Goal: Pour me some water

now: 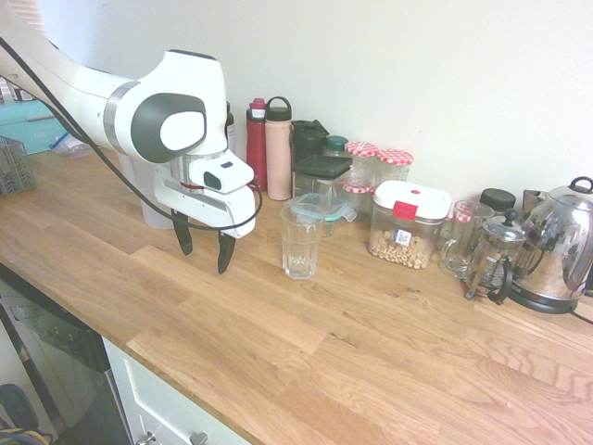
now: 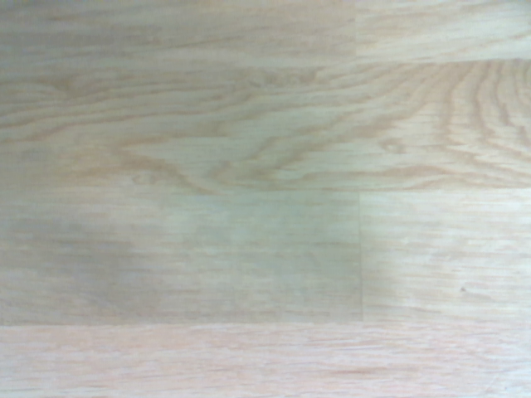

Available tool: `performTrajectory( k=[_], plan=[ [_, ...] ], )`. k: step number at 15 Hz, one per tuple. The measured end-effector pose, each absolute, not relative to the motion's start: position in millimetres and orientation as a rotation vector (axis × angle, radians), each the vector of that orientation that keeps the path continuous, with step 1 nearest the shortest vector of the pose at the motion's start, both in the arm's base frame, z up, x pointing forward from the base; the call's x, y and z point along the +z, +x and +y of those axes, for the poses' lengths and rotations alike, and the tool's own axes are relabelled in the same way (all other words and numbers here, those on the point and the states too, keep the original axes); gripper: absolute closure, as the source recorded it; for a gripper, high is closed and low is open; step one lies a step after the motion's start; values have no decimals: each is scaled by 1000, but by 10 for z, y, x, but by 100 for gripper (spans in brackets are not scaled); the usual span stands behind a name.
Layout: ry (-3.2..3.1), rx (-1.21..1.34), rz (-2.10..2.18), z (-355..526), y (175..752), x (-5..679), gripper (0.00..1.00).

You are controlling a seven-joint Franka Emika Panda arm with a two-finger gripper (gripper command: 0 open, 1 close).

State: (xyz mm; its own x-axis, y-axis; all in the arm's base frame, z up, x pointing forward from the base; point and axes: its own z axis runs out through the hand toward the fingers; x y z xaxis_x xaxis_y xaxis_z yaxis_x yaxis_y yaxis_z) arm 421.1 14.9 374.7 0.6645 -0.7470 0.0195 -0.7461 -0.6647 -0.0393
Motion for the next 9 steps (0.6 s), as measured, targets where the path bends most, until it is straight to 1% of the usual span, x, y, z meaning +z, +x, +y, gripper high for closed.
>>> performTrajectory(
  k=[4, 6, 9],
  plan=[
    [-2851, -83, 1238, 239, 4190, 3825, 0],
    [-2883, -165, 1139, 573, 4067, 4023, 0],
    [-2904, -337, 1002, 1211, 3679, 4365, 0]
  ],
)
